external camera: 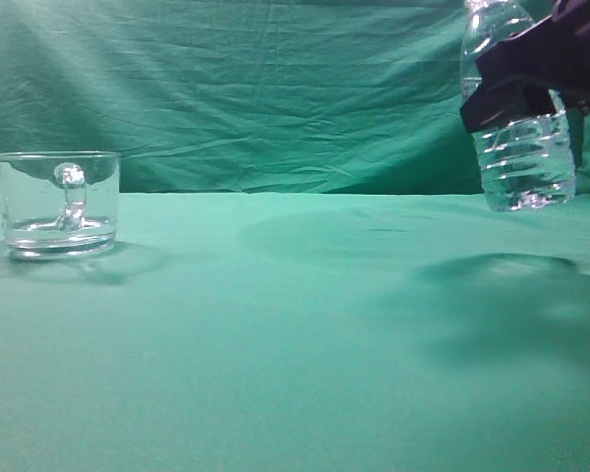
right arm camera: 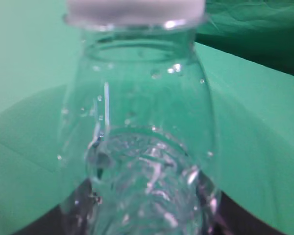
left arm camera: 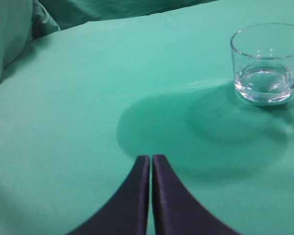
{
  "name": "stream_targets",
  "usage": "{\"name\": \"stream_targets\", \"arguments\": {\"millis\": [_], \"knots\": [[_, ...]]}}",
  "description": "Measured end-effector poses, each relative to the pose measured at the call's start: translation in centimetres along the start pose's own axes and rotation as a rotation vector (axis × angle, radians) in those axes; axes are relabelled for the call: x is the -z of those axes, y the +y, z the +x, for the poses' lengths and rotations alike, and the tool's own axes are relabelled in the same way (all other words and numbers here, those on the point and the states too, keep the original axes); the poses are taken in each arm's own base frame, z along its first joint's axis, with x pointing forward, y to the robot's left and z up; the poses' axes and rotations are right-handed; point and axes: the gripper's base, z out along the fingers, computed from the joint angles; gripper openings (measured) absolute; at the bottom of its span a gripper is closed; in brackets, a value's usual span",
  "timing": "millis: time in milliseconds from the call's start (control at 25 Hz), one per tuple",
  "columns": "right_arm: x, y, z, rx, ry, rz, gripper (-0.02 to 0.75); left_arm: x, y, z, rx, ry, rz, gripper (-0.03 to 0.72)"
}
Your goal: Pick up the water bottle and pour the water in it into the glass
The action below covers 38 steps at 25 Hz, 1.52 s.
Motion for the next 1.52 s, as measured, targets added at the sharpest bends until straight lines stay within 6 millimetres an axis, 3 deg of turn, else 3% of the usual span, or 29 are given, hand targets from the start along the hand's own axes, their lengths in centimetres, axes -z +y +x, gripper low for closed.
{"name": "stream_targets", "arguments": {"millis": [480, 1240, 1440, 1520], "knots": [[-2.7, 1.6, 2.6, -0.006, -0.083, -0.115, 0.34, 0.0, 0.0, 0.0, 0.0, 0.0, 0.0, 0.0], [-3.2, 2.3, 3.5, -0.003, -0.11, -0.176, 0.34, 0.0, 0.0, 0.0, 0.0, 0.0, 0.0, 0.0], [-2.6, 2.5, 3.7, -0.033, -0.15, -0.183, 0.567, 0.0, 0.0, 0.0, 0.0, 0.0, 0.0, 0.0], [-2.5, 2.5, 3.9, -0.045, -0.148, -0.175, 0.589, 0.0, 0.0, 0.0, 0.0, 0.0, 0.0, 0.0]]}}
